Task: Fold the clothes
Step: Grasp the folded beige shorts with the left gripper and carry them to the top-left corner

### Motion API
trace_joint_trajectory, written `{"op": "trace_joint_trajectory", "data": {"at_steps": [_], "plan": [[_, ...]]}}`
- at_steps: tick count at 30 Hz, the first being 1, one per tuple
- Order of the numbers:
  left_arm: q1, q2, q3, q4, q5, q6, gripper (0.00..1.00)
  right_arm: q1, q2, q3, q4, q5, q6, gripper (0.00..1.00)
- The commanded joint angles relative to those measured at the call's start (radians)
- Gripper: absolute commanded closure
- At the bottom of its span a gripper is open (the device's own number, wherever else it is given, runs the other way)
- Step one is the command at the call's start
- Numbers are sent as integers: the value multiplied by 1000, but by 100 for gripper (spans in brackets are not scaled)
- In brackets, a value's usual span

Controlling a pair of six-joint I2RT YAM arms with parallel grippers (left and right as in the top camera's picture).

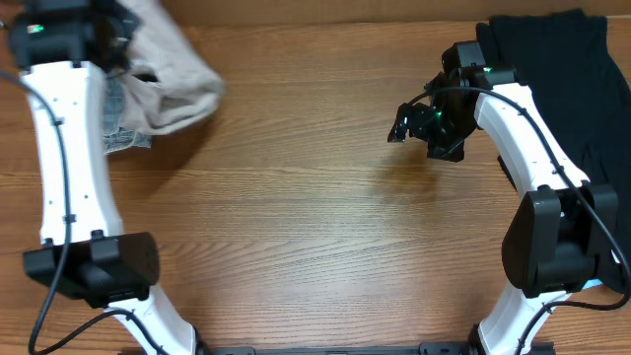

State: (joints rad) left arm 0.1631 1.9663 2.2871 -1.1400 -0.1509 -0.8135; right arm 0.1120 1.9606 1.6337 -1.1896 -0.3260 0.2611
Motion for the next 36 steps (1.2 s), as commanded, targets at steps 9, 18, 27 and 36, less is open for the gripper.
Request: {"op": "trace_joint_trajectory", "data": {"at_steps": [9,18,27,36], "plan": [[145,72,37,268,76,-302,96,3,-45,12,-29,23,-3,6],[151,246,37,481,164,-423,96,3,-45,12,-50,23,-3,6],[151,338,37,445,169,-443,96,3,-45,12,-58,37,-3,5],[202,298,37,117,105,-13,96,3,-45,12,-46,37,0,4]]}}
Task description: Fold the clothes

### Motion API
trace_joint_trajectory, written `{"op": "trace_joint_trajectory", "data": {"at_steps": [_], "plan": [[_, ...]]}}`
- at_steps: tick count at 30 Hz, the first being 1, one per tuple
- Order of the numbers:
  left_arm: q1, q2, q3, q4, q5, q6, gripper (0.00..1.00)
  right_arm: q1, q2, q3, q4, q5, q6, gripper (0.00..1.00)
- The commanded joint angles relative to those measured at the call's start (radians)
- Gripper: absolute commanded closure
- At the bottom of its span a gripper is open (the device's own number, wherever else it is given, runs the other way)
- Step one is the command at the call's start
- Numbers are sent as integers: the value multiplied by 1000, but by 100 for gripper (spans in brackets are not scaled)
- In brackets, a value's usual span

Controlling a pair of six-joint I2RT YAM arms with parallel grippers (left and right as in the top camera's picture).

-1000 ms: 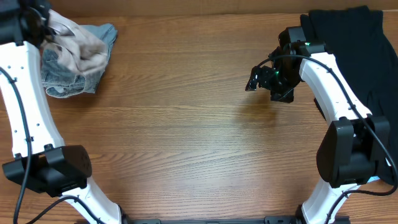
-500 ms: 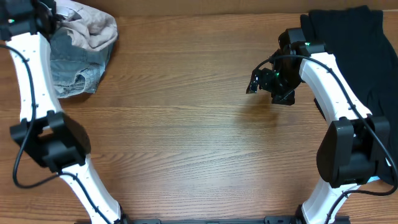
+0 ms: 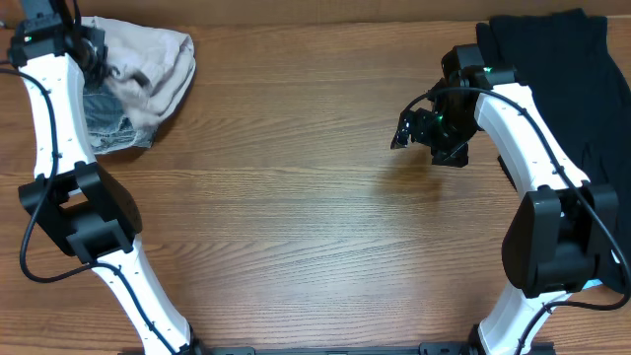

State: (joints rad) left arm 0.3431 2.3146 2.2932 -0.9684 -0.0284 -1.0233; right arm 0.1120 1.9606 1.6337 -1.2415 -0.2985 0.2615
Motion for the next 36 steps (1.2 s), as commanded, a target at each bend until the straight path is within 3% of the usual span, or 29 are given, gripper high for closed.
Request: {"op": "trace_joint_trajectory", "data": {"at_steps": [1,4,6,7,10,12,16,23,25,26,32,36], "plan": [[31,-53,31,-98,-32,224,96,3,-45,12,6,10,0,5],[50,-52,31,-202,-68,283,91,3,-45,12,7,10,0,5],[57,-52,31,-274,-111,325,64,4,-45,12,5,6,0,5],[59,-52,31,-328,-150,361,41,4,-45,12,5,6,0,5],[59,-52,31,-404,-209,446,23,5,-45,12,5,6,0,4],[59,-52,31,-433,-239,515,2,5,-45,12,6,6,0,3],[59,-52,39,-426,-222,614,0,6,-45,12,6,6,0,2],[20,-53,194,-346,61,917,0,6,-45,12,13,6,1,2],[-2,-53,245,-343,158,1011,0,6,-45,12,17,6,4,11],[-16,-53,264,-344,193,1048,0,6,-46,13,17,6,8,11],[-111,-53,343,-381,224,1080,0,5,-80,97,-30,53,3,11],[-178,-54,388,-431,220,1080,0,6,-139,264,-138,155,2,7]]}}
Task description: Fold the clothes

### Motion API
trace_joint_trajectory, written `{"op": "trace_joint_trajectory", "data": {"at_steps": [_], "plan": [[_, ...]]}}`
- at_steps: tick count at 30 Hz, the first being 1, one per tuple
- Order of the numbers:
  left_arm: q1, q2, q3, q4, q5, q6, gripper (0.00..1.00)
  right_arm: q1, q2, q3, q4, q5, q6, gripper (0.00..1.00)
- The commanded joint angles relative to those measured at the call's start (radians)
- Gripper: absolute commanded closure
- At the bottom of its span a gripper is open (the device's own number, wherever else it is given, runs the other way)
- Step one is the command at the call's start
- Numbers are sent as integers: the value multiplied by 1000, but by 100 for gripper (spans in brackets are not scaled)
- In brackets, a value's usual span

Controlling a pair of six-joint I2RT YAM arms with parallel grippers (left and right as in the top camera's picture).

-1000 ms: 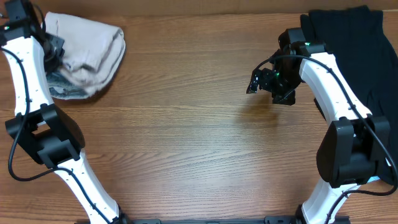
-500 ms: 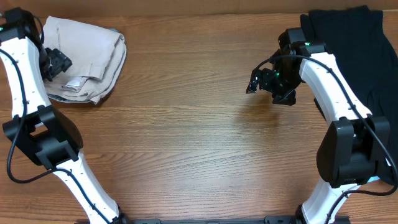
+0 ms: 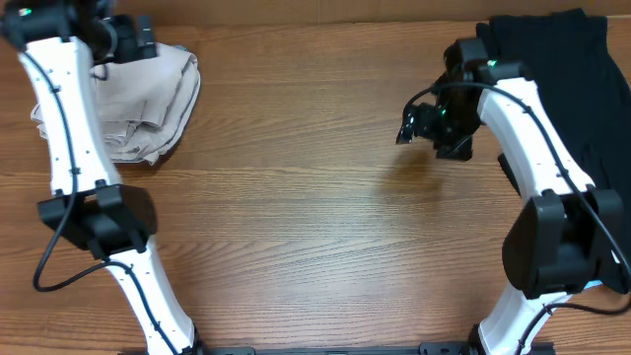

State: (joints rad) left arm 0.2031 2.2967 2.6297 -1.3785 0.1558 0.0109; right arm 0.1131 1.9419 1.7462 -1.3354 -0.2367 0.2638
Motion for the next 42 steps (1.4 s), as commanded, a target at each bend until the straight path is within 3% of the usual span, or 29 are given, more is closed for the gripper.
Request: {"op": "trace_joint_trajectory", "data": {"at_steps": [1,5,11,24,32,35,37,42], "plan": [[-53,-36,59,-28,34,46,0,5,-135,208,-81,104,0,6],[-100,-35,61,-36,35,45,0,5,-185,364,-210,104,2,0],[-133,-34,58,-43,36,45,0,5,-301,456,-358,104,-2,0],[-135,-34,58,-43,36,45,0,4,-553,457,-301,-124,1,0],[-135,-34,58,-43,36,45,0,4,-555,452,-349,150,-10,0],[-135,-34,58,-43,36,45,0,2,-544,437,-277,298,-11,0],[-134,-34,58,-43,36,45,0,1,-585,377,-136,341,-38,0],[-135,-34,58,-43,36,45,0,-58,-802,40,240,185,-240,0]]}}
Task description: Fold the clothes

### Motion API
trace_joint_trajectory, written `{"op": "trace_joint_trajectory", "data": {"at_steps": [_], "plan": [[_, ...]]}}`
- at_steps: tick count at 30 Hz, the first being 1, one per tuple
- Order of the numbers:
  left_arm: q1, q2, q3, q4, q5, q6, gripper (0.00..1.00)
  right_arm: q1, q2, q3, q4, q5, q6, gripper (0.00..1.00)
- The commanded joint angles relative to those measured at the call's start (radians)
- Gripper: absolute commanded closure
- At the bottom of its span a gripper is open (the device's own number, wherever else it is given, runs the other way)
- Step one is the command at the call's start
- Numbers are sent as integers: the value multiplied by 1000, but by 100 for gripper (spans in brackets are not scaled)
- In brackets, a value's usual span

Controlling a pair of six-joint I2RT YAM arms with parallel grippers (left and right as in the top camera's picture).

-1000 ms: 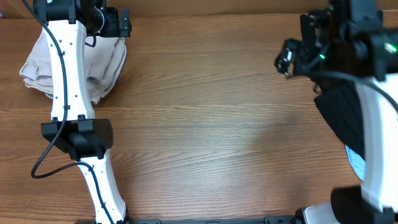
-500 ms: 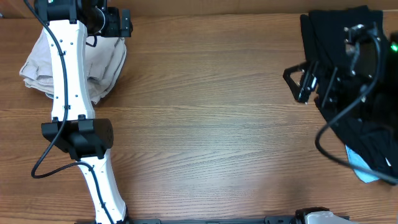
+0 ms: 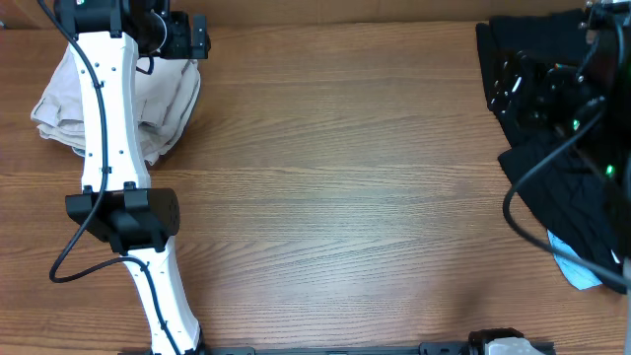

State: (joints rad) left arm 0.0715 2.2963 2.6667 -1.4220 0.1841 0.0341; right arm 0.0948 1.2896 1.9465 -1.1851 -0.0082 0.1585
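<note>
A beige garment [image 3: 148, 104] lies bunched at the far left of the wooden table [image 3: 335, 197]. My left gripper [image 3: 195, 36] hovers at the pile's upper right corner, apart from the cloth, and its fingers look open and empty. A heap of black clothes [image 3: 572, 187] fills the right edge. My right gripper [image 3: 513, 81] is over the upper part of that heap. Its dark fingers merge with the black fabric, so their state is hidden.
A bit of light blue cloth [image 3: 577, 268] pokes out under the black heap at the lower right. The left arm's white links [image 3: 104, 118] run up across the beige pile. The table's far edge lies just behind both grippers.
My left gripper has shifted right, off the beige pile to its upper right corner. My right arm has moved from the table's middle right onto the black heap.
At first my left gripper was at the back left with the beige garment bunched beneath it, and the right gripper hovered beside the black clothes. Over the following moments the beige garment settled into a compact pile. Now the left gripper is off it, the right one over the heap.
</note>
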Motion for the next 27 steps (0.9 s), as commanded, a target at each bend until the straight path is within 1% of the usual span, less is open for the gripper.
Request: {"op": "trace_joint_trajectory", "data": {"at_steps": [1,2,5,6,8,9,15,17,21,27], "plan": [[-3,-34,21,1,8,22,0,-66,-217,-276,174,-80,-137,0],[-3,-34,21,1,8,22,0,-111,-325,-463,306,-149,-136,0],[-3,-34,21,1,8,22,0,-164,-484,-745,530,-205,-133,0],[-3,-34,21,1,8,22,0,-170,-557,-877,626,-202,-134,0],[-3,-34,21,1,8,22,0,-174,-653,-1051,752,-190,-133,0],[-3,-34,21,1,8,22,0,-176,-705,-1145,810,-187,-133,0],[-3,-34,21,1,8,22,0,-175,-956,-1546,1009,-184,-133,0],[-3,-34,21,1,8,22,0,-176,-1029,-1647,1067,-175,-133,0],[-3,-34,21,1,8,22,0,-176,-1147,-1781,1114,-161,-133,0],[-3,-34,21,1,8,22,0,-176,-1265,-1901,1125,-159,-133,0]]}}
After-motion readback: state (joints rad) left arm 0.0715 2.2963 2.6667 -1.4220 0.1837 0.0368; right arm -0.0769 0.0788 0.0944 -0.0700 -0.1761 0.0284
